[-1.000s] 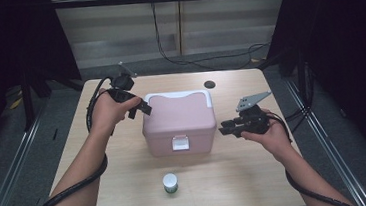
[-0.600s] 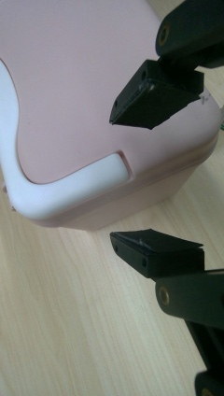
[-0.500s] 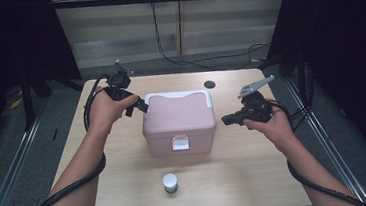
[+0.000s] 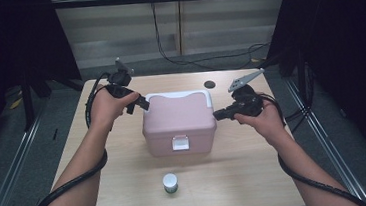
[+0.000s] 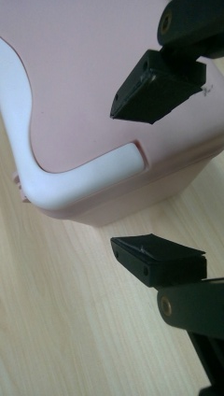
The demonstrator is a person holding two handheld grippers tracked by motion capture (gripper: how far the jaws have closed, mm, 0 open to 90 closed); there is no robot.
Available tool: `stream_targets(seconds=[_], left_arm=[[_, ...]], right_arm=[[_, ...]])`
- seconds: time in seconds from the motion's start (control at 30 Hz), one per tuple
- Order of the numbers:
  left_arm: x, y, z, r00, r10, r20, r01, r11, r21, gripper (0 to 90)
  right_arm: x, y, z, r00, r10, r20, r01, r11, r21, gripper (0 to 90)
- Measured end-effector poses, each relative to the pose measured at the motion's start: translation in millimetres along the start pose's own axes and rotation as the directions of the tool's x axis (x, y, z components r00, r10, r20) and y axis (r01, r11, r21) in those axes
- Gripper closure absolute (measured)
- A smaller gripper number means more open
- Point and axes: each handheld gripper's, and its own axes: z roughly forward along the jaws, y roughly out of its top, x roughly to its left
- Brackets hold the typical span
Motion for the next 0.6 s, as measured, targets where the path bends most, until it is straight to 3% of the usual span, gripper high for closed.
stream_targets(seconds=[0.27,0.6], left_arm=[[1.7,3.5,5.1,1.0000,0.000,0.006,0.000,1.0000,0.004,31.3],[2.4,7.8,9.4,0.9998,-0.017,0.004,0.017,0.9998,-0.001,29.2]], right_arm=[[2.1,5.6,10.1,0.9998,-0.019,-0.005,0.019,1.000,-0.008,90.0],[4.7,8.4,10.7,0.9992,-0.037,0.015,0.037,0.999,0.016,90.0]])
